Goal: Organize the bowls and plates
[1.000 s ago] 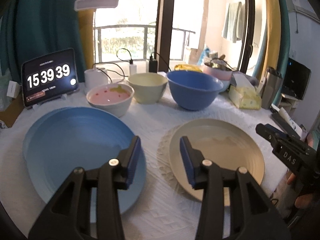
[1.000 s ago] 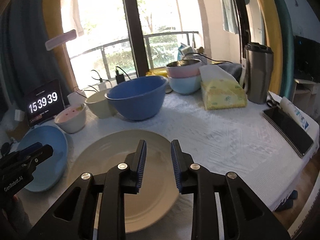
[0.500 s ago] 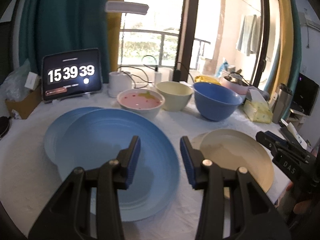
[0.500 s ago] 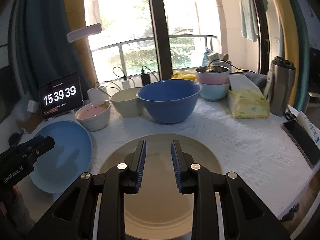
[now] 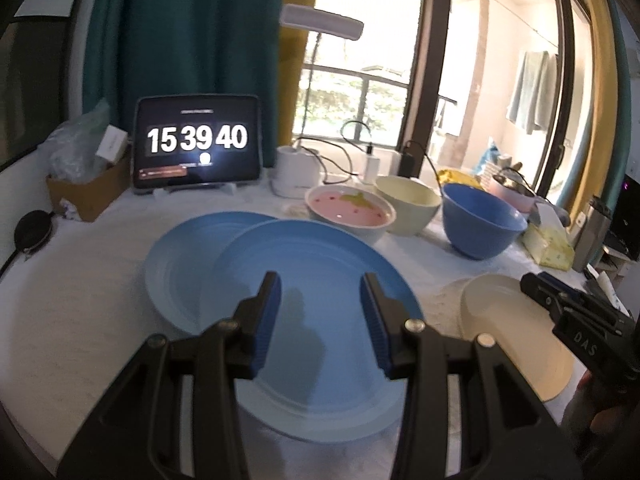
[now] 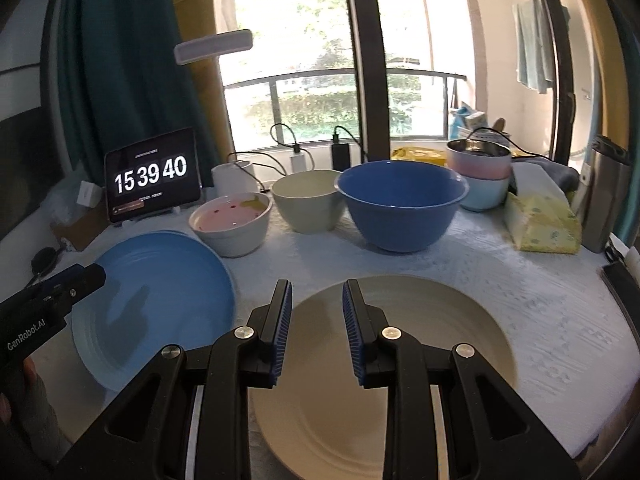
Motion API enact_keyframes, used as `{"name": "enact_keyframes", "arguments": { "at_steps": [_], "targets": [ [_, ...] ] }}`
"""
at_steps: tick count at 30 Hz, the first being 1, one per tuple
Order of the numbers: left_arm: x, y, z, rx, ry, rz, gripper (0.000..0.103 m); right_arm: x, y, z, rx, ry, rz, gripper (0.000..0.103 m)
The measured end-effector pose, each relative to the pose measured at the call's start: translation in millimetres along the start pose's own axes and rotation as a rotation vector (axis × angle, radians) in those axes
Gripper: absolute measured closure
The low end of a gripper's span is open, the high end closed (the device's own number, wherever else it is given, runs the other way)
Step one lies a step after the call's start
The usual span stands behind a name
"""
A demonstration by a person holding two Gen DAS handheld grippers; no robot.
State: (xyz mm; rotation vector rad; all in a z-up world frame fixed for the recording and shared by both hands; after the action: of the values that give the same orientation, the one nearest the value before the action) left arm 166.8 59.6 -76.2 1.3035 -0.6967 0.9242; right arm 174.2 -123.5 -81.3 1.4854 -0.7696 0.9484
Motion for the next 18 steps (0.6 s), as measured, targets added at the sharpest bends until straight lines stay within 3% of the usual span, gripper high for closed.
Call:
{"name": "enact_keyframes", "arguments": {
  "at_steps": [18],
  "targets": [
    [-3, 3, -54, 0.127, 0.057, 0.034, 0.060, 5, -25, -48, 0.081, 0.051, -0.035, 0.075]
  ]
}}
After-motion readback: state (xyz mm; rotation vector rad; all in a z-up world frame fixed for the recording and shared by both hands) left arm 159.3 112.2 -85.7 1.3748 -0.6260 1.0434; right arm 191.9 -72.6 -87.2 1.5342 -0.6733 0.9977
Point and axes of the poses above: each gripper's, at about its wrist camera, not at the fingertips, and y roughly against the way its jaws point, z to its right, x to its top, the point moved 2 cm from there along -y, roughly the way its jaws point, and after that the axes turned 1 degree about y, right-handed, at the moved point
